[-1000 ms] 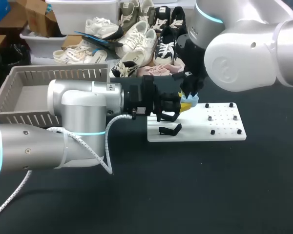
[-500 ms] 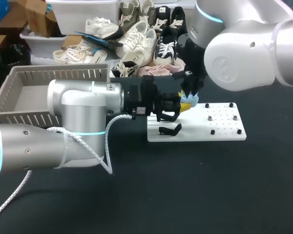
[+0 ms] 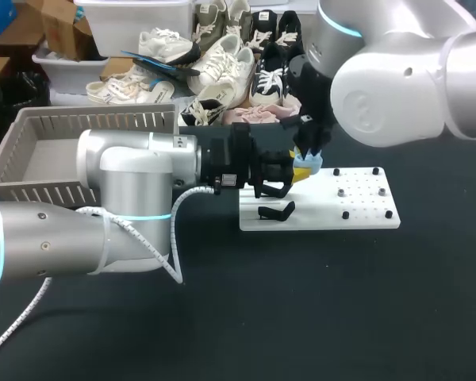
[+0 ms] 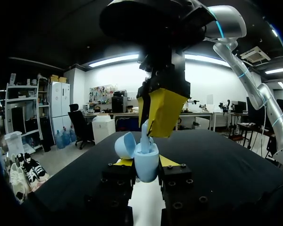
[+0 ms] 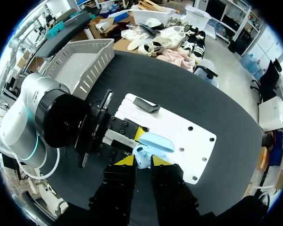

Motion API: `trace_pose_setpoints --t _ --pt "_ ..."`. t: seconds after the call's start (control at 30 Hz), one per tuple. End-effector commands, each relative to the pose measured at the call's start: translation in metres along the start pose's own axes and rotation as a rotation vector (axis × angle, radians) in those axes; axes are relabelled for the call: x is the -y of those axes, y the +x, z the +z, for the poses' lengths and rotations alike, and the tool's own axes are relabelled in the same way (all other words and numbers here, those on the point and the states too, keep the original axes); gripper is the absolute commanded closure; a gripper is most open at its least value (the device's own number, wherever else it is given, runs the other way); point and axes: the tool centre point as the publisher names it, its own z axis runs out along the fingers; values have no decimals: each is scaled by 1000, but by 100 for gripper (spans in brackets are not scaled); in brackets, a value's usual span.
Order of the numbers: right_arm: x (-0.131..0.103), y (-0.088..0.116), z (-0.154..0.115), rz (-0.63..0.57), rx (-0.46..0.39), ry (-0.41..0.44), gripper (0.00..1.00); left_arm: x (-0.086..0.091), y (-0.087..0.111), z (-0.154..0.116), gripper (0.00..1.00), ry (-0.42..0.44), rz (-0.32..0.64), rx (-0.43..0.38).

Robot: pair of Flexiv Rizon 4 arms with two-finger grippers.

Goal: Pick up each earbud case from the left stands, insert the matching earbuds, close the lid, and place the case in the box.

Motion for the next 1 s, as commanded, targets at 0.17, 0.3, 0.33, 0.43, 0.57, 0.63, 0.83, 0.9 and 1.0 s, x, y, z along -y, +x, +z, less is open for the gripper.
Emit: trace_pose_setpoints --t 0.17,0.3,0.33,0.43,0.57,0.63,0.83,0.9,1.0 --pt "-3 -2 1 -1 0 -2 100 1 0 0 100 -3 1 1" --pt "-3 -2 1 -2 2 -4 100 1 0 0 100 -3 1 1" --pt "-3 -2 1 -2 2 -4 100 1 0 0 100 -3 1 1" --pt "-2 -2 2 1 0 -5 100 1 0 0 100 -3 1 1" --pt "-3 -1 4 2 -4 -6 100 1 0 0 100 -3 1 1" --pt "-3 -1 5 2 -6 -7 100 1 0 0 100 -3 1 1" --pt "-6 -3 7 -5 -12 -5 100 1 0 0 100 -3 1 1" --pt "-6 -3 7 -8 -13 -2 100 1 0 0 100 -3 1 1" --pt "-6 -4 7 -10 -15 1 100 1 0 0 100 -3 1 1"
